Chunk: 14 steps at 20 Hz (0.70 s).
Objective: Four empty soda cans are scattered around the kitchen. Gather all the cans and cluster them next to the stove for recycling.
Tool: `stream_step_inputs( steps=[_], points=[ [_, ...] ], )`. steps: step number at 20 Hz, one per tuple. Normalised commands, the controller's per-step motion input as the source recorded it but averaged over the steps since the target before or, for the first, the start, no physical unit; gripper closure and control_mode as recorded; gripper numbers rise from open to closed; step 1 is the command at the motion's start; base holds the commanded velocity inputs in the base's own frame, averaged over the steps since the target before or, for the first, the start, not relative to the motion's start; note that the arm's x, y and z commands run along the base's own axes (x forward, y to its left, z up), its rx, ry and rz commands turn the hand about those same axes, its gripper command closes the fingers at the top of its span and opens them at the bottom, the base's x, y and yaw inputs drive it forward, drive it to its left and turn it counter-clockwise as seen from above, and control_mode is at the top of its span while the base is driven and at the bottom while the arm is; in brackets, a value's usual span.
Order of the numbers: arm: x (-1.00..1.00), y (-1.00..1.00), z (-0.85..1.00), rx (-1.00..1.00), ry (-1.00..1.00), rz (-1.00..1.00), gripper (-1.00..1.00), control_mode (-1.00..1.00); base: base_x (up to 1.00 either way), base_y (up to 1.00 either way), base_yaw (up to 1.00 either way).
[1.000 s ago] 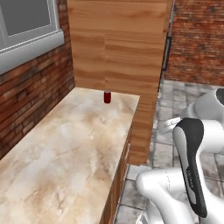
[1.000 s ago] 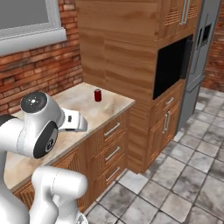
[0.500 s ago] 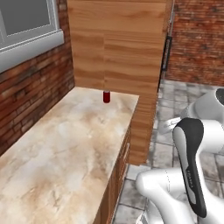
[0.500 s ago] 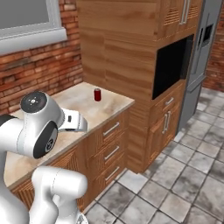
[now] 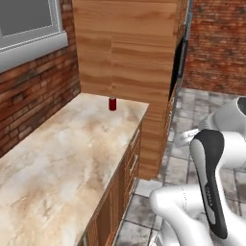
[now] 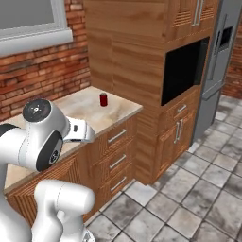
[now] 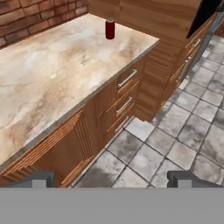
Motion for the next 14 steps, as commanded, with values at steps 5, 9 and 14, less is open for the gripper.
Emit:
stream_step_inputs(
  steps=[5, 9, 14],
  points=[
    [0.0, 0.0, 0.0, 0.0, 0.0, 0.0, -1.0, 1.0, 0.41, -0.24, 0.13],
    [0.0, 0.0, 0.0, 0.0, 0.0, 0.0, -1.0, 1.0, 0.63, -0.19, 0.12],
    [0.0, 0.0, 0.0, 0.0, 0.0, 0.0, -1.0, 1.0, 0.49, -0.29, 0.14]
  ],
)
